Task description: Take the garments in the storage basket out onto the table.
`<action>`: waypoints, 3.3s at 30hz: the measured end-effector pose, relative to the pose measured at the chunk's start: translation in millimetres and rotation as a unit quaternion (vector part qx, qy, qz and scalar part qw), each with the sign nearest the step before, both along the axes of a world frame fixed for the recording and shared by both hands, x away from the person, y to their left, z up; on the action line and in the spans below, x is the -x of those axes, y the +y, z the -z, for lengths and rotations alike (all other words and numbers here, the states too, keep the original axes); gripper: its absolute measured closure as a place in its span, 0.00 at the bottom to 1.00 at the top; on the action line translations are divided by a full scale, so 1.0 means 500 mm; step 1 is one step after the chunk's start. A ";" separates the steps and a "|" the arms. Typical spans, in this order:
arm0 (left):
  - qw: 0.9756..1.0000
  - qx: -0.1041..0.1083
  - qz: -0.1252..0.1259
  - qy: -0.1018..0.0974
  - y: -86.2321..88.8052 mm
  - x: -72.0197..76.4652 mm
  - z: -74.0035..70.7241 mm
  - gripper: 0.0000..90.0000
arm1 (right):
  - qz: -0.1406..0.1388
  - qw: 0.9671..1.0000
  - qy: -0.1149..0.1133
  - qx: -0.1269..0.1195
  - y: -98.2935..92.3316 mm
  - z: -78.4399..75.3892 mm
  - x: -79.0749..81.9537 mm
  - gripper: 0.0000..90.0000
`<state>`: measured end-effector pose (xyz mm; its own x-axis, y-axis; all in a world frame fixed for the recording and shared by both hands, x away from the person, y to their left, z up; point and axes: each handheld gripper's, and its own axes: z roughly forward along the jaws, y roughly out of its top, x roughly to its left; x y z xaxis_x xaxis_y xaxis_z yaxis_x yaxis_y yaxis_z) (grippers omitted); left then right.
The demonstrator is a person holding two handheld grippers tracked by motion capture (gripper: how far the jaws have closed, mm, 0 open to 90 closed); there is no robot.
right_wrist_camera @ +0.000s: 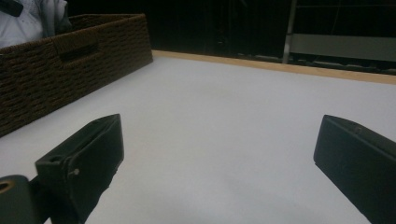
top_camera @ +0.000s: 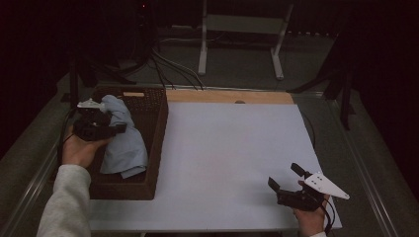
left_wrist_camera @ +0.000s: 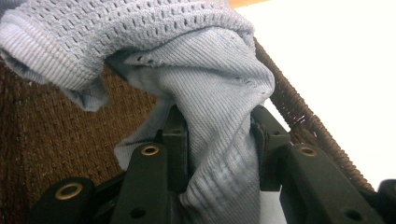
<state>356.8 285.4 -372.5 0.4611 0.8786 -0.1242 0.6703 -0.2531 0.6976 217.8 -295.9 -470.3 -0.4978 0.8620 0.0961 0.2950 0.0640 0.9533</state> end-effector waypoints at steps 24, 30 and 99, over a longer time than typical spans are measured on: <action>1.000 0.000 0.006 -0.012 -0.002 0.003 -0.026 0.72 | -0.001 1.000 -0.001 0.000 0.001 0.001 -0.001 0.02; 1.000 0.003 0.009 -0.016 -0.003 0.005 -0.034 0.72 | -0.002 1.000 -0.001 0.001 0.001 0.001 -0.001 0.02; 0.996 0.009 0.073 -0.051 -0.066 0.014 -0.122 0.72 | -0.001 1.000 -0.001 -0.002 0.001 0.000 -0.001 0.02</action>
<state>349.9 252.5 -311.5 0.5955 0.7987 -0.0862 0.5527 -0.3295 0.7654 218.2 -295.4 -470.5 -0.4992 0.8609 0.0987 0.2925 0.0603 0.9544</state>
